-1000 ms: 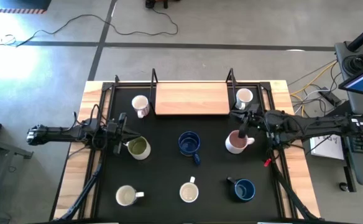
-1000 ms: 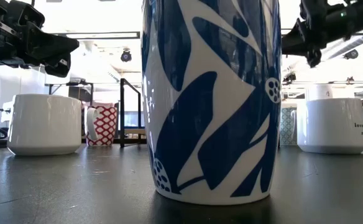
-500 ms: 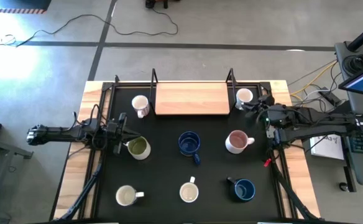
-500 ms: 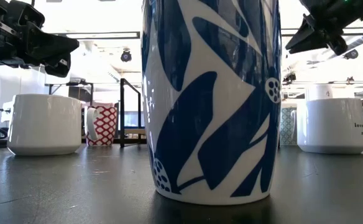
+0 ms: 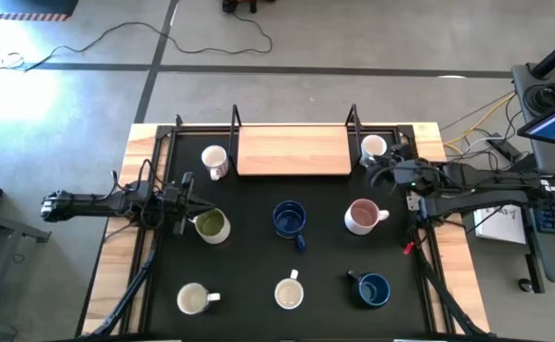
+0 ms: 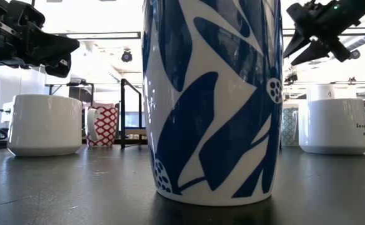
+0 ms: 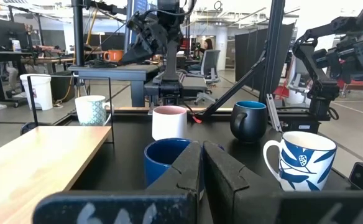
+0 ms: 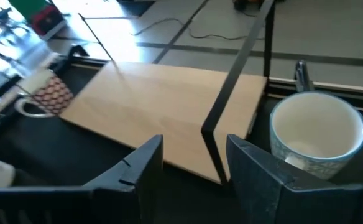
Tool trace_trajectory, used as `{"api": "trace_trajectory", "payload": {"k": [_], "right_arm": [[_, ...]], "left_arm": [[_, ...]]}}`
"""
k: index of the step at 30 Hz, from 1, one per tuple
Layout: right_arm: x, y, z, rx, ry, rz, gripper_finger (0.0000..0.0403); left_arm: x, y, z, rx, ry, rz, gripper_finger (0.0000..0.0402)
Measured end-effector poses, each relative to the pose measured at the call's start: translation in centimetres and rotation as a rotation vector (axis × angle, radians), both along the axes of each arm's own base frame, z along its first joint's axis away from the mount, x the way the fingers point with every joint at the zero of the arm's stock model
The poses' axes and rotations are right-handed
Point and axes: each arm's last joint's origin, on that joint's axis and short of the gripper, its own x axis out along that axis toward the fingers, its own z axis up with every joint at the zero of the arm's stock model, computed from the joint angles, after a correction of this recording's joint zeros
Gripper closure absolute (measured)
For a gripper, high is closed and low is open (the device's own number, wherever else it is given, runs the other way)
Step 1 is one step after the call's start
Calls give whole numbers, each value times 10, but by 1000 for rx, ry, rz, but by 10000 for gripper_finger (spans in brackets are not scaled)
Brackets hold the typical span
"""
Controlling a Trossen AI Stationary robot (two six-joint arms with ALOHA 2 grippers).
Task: Place coffee mugs
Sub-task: Put the light blue mug on the shelf
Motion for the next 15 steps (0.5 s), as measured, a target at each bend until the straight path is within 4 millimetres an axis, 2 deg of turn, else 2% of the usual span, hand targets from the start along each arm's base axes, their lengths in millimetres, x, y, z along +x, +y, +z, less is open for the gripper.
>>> {"api": "trace_trajectory", "payload": {"k": [6, 15], "right_arm": [[-3, -7, 3, -7, -3, -53, 236], [7, -16, 30, -59, 40, -64, 236]], "left_arm": [[0, 0, 0, 0, 0, 0, 402], [0, 0, 0, 0, 0, 0, 402]]}}
